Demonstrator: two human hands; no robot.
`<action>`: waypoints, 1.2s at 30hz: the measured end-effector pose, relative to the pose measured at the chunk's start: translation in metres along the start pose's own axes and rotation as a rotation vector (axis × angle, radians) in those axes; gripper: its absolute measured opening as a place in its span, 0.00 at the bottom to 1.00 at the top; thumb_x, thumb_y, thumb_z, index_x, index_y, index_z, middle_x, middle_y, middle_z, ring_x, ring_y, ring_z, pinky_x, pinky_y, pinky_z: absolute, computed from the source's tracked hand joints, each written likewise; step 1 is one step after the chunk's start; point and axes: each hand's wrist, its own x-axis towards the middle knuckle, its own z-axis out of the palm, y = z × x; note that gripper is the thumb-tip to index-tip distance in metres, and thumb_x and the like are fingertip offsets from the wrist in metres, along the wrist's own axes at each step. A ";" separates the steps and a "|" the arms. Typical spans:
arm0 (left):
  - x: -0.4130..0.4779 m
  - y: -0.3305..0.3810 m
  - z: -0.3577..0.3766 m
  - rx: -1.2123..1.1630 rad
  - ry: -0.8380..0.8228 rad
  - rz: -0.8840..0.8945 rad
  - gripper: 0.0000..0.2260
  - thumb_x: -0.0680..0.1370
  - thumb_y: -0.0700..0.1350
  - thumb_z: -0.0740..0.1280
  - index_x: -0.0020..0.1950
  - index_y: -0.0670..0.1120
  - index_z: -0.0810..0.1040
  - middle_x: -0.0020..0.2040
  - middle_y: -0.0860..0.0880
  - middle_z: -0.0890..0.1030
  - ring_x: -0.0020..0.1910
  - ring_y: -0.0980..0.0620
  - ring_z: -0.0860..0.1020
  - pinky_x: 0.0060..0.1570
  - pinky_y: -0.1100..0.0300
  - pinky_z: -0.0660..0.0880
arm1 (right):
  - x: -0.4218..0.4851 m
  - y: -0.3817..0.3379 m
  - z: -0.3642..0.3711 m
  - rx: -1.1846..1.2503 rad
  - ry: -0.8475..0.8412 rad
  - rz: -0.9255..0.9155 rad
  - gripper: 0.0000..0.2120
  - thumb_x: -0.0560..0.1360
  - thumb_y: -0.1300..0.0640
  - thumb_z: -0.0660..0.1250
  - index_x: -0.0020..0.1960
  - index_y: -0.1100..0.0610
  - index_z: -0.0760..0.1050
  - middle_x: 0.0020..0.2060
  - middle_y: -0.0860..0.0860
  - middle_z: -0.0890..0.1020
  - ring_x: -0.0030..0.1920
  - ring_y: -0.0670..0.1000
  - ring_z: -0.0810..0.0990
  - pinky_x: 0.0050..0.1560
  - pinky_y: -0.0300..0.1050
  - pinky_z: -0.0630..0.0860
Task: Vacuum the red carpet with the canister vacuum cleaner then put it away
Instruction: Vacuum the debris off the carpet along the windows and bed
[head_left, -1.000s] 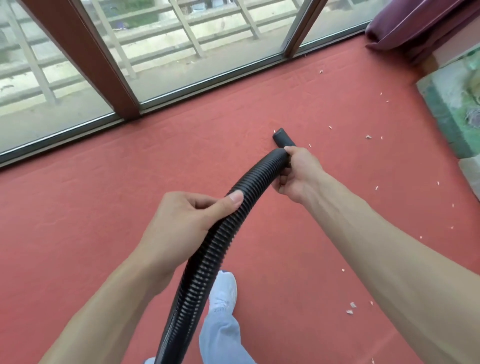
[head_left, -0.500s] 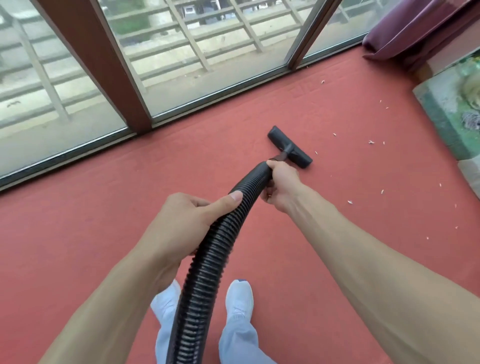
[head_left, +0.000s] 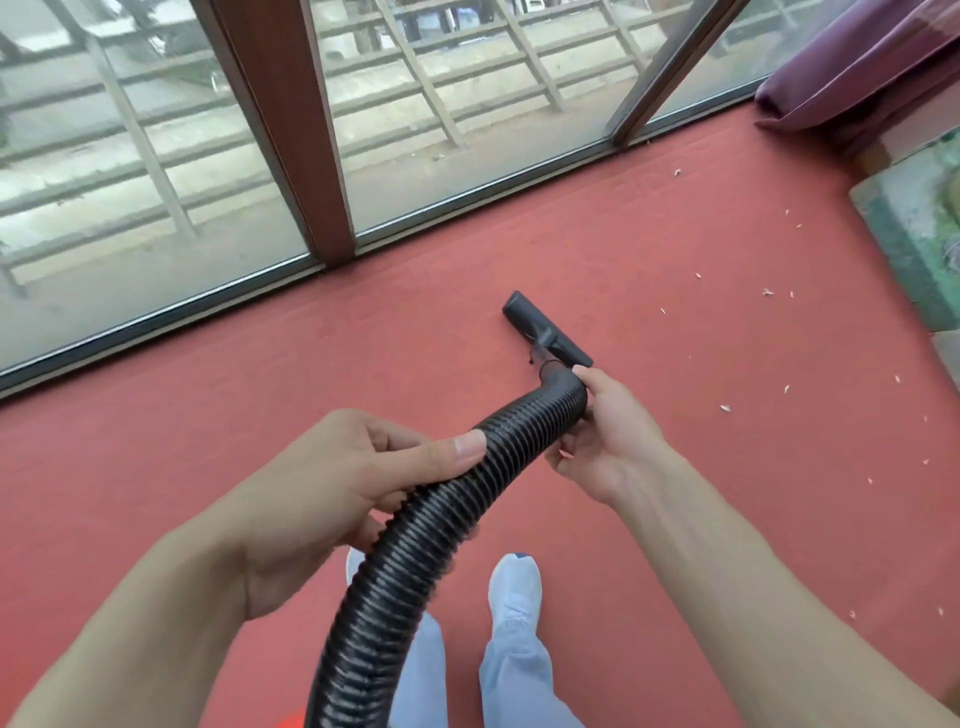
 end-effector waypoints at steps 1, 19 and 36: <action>0.002 -0.001 0.000 -0.023 0.016 0.016 0.21 0.69 0.57 0.73 0.42 0.38 0.86 0.41 0.36 0.85 0.34 0.43 0.81 0.45 0.41 0.81 | 0.004 -0.003 0.004 0.021 -0.020 0.022 0.10 0.77 0.51 0.65 0.53 0.56 0.74 0.37 0.53 0.76 0.35 0.51 0.74 0.37 0.42 0.69; 0.043 0.006 0.056 0.075 -0.100 0.101 0.21 0.73 0.58 0.71 0.45 0.39 0.84 0.46 0.33 0.83 0.36 0.43 0.84 0.39 0.52 0.81 | -0.001 -0.046 -0.072 0.500 -0.141 0.047 0.12 0.79 0.54 0.62 0.54 0.63 0.73 0.39 0.56 0.77 0.34 0.52 0.77 0.34 0.44 0.77; 0.142 0.001 0.147 0.015 0.005 0.008 0.21 0.77 0.58 0.69 0.51 0.40 0.85 0.46 0.38 0.86 0.39 0.43 0.82 0.46 0.50 0.81 | 0.101 -0.083 -0.132 0.564 0.103 -0.023 0.10 0.79 0.53 0.62 0.48 0.60 0.71 0.35 0.55 0.76 0.30 0.50 0.75 0.30 0.38 0.75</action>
